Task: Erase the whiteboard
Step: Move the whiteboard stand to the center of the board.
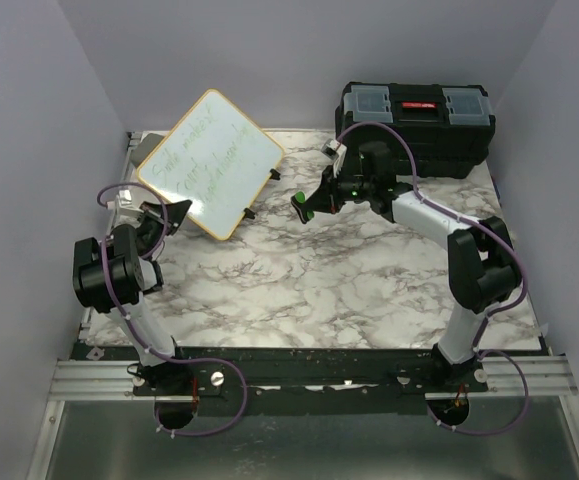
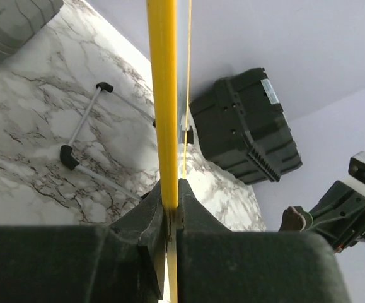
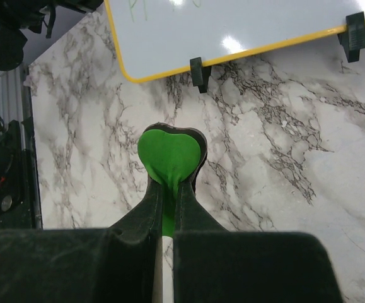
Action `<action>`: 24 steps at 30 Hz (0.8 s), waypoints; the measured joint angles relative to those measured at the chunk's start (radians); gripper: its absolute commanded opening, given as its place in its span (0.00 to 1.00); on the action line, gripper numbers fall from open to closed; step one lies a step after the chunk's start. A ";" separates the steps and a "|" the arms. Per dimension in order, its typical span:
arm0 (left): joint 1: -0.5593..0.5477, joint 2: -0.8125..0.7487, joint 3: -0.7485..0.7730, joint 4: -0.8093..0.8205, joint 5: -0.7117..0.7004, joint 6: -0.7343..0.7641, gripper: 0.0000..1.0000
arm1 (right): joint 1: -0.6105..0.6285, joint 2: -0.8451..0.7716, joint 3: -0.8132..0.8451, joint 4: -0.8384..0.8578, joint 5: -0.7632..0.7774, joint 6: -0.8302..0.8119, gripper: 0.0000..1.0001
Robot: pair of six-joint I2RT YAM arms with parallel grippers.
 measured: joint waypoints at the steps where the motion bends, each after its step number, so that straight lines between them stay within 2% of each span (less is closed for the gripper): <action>1: 0.000 0.000 0.000 -0.003 0.002 0.000 0.00 | 0.000 0.000 0.000 0.000 0.000 0.000 0.03; 9: -0.001 -0.039 0.000 -0.060 0.072 0.057 0.00 | 0.000 -0.008 0.000 0.000 0.000 0.000 0.03; 16: -0.015 -0.152 0.000 -0.229 0.128 0.170 0.00 | 0.000 -0.024 0.000 0.001 0.000 0.000 0.03; 24: -0.075 -0.199 -0.024 -0.305 0.137 0.266 0.00 | -0.005 -0.028 -0.001 0.000 0.000 0.000 0.03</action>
